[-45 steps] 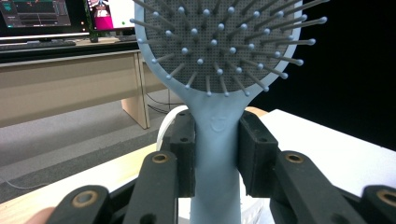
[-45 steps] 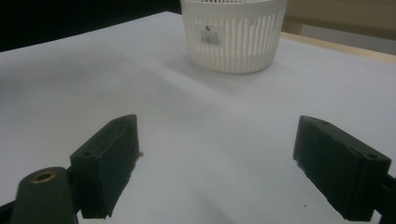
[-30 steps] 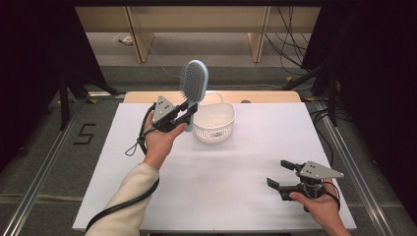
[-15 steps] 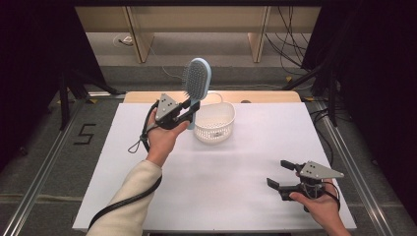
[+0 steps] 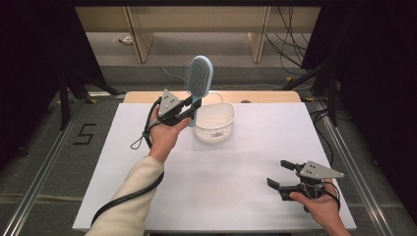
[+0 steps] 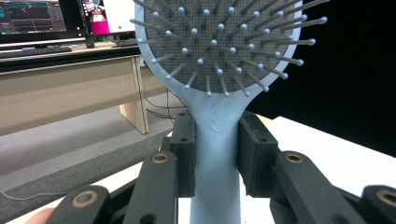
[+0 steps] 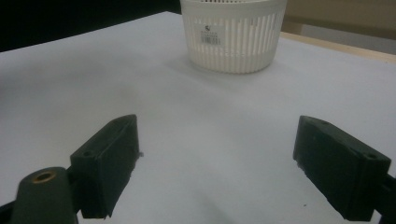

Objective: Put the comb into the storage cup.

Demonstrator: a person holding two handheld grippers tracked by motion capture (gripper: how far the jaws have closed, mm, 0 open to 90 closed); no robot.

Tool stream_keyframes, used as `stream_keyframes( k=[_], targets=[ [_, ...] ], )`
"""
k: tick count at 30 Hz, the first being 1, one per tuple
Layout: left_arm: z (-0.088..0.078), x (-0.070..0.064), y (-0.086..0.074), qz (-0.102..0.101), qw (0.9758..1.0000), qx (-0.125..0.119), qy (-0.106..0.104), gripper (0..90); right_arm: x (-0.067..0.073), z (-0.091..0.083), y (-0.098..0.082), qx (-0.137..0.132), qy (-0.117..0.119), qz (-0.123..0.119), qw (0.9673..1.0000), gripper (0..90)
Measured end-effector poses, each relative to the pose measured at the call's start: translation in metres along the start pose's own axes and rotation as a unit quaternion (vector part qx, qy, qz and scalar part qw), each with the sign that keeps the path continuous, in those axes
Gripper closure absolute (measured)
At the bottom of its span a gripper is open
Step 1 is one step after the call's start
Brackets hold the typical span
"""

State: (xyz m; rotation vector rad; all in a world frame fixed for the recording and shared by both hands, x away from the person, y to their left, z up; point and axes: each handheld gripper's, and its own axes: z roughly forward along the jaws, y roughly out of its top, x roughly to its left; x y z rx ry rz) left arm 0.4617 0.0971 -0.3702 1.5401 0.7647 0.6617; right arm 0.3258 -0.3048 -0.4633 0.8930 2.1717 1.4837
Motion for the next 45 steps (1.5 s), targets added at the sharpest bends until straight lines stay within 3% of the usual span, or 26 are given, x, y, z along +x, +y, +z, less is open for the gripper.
stream_keyframes(
  k=[45],
  targets=[
    [0.034,0.003,0.010,0.008,0.9999,0.010,-0.003,69.7,0.000,-0.001,0.000,-0.002,0.001,0.003,1.0000,15.4]
  ],
)
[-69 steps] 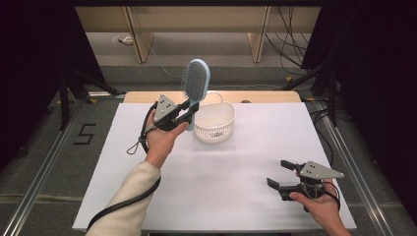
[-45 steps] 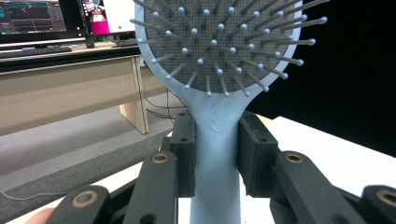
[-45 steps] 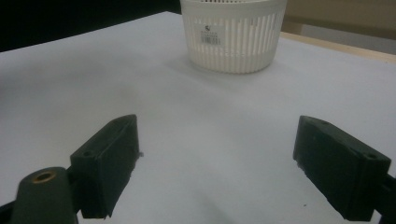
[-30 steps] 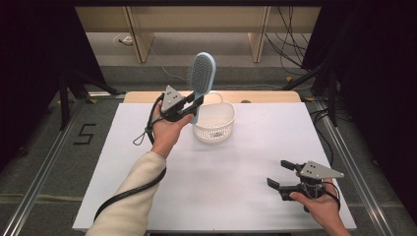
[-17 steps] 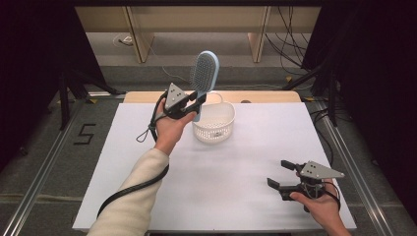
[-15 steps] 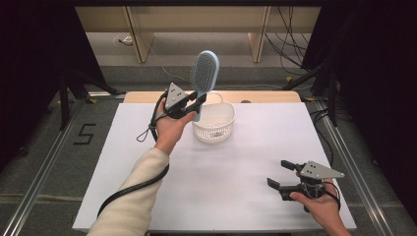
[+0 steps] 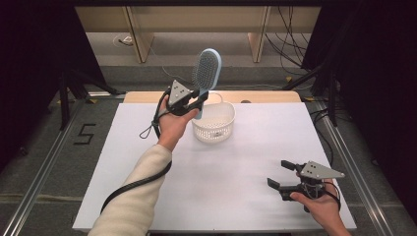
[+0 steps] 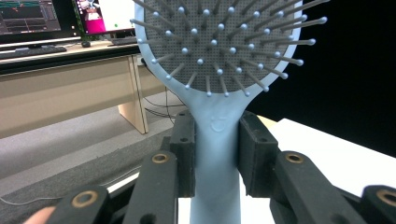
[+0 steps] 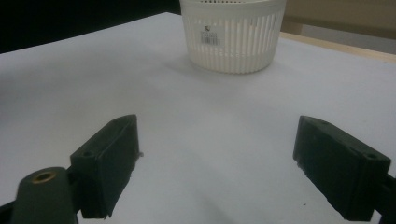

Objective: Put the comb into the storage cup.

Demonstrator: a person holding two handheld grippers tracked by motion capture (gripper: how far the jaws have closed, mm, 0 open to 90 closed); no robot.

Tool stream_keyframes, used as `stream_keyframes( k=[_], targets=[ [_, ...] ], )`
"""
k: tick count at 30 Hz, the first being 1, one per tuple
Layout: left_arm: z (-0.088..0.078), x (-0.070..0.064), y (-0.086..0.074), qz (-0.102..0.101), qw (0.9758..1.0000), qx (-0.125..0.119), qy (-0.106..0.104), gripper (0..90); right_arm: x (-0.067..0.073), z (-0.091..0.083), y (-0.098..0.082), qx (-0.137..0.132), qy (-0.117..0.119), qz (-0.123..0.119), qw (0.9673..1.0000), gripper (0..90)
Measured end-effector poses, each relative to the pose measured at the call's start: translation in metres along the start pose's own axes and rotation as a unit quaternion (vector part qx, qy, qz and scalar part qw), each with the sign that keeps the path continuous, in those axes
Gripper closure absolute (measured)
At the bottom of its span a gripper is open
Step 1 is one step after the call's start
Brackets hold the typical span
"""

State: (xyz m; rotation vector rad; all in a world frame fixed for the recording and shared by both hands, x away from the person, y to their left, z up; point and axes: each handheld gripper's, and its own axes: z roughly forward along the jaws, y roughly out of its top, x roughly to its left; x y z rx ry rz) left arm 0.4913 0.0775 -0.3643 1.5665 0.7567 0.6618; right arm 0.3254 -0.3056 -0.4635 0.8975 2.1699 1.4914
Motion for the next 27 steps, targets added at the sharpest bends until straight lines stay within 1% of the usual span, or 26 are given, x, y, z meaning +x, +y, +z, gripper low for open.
stream_keyframes(
  k=[7,14,18,20,27],
  targets=[
    [0.005,0.001,0.001,0.001,1.0000,0.000,-0.003,69.7,0.000,0.000,0.000,0.001,0.000,-0.001,1.0000,15.4],
    [0.011,0.001,0.002,-0.002,1.0000,0.000,-0.004,69.7,0.000,0.000,0.000,0.001,0.000,0.000,1.0000,15.4],
    [0.014,0.002,0.000,0.002,1.0000,0.003,-0.007,69.6,0.000,0.000,0.000,0.000,0.000,-0.001,1.0000,15.4],
    [0.016,0.002,-0.001,-0.001,1.0000,0.003,-0.008,69.7,0.000,0.000,0.000,0.000,0.000,0.000,1.0000,15.4],
    [0.020,0.006,-0.004,-0.003,0.9999,0.003,-0.013,69.7,0.000,0.000,0.000,0.001,0.000,-0.001,1.0000,15.4]
  ],
)
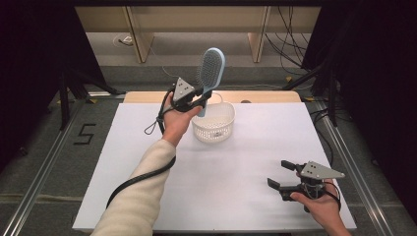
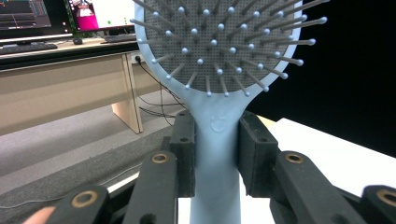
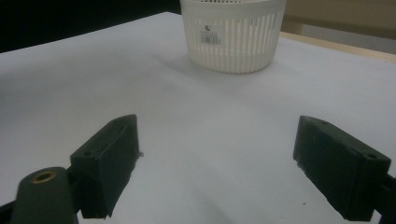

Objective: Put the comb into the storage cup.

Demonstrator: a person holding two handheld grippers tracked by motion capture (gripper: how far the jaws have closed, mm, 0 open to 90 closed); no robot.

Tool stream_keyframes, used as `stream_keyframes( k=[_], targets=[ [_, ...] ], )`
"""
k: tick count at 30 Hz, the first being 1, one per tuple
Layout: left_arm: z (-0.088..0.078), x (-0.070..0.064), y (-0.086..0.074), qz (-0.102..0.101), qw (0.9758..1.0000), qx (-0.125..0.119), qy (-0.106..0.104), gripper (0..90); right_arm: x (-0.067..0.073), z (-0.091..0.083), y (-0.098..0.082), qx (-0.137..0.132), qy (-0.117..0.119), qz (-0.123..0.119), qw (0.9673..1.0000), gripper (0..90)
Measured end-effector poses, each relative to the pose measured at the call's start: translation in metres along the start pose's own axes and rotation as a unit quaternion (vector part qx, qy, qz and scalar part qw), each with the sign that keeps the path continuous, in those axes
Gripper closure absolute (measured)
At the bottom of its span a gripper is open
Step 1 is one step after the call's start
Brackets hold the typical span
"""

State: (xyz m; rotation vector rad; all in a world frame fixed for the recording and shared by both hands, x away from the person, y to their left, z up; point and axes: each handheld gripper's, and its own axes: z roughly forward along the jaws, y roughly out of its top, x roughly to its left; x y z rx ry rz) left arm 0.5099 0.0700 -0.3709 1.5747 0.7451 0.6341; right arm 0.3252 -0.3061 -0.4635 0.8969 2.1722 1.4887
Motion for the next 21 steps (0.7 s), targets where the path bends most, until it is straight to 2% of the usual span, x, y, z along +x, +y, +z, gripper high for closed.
stream_keyframes(
  k=[9,21],
  targets=[
    [0.005,0.004,-0.005,-0.005,1.0000,0.002,-0.007,69.6,0.000,0.000,0.000,-0.002,0.000,0.000,1.0000,15.4],
    [0.011,0.008,-0.009,0.003,0.9999,0.001,-0.010,69.6,0.000,0.000,0.000,-0.001,0.001,0.000,1.0000,15.4]
  ],
)
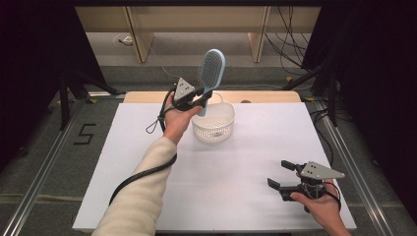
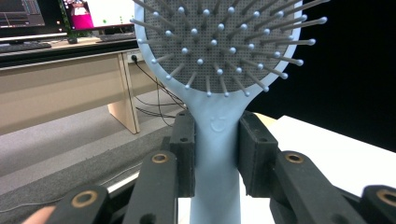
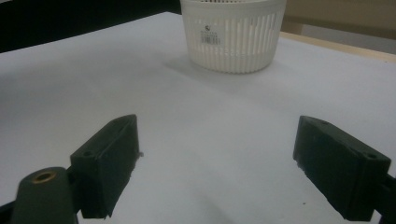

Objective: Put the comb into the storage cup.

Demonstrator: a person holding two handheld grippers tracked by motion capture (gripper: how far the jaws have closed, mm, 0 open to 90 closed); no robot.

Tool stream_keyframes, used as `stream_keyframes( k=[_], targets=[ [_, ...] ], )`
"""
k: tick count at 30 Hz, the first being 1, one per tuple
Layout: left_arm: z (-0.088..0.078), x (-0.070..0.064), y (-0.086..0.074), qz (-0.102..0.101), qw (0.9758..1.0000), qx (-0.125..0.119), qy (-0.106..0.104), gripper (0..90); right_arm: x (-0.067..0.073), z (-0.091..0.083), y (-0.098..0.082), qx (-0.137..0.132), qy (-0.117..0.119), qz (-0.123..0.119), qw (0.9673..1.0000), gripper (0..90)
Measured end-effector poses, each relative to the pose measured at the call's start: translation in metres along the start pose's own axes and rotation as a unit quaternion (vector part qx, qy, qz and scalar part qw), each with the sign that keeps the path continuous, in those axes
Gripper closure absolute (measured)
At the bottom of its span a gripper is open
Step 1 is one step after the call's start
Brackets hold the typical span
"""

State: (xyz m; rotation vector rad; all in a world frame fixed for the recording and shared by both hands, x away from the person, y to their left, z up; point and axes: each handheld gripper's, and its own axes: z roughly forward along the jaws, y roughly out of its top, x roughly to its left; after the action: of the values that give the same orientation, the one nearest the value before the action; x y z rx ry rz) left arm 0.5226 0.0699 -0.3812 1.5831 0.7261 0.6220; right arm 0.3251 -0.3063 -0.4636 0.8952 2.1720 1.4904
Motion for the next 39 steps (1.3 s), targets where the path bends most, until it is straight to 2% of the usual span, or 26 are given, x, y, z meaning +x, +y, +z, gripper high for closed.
stream_keyframes(
  k=[21,39],
  targets=[
    [0.010,0.002,-0.001,0.015,0.9999,0.000,-0.006,69.6,0.000,0.000,0.000,-0.001,0.000,0.000,1.0000,15.4],
    [0.017,0.004,-0.004,0.018,0.9997,0.003,-0.016,69.6,0.000,0.000,0.000,0.001,0.000,0.000,1.0000,15.4]
  ],
)
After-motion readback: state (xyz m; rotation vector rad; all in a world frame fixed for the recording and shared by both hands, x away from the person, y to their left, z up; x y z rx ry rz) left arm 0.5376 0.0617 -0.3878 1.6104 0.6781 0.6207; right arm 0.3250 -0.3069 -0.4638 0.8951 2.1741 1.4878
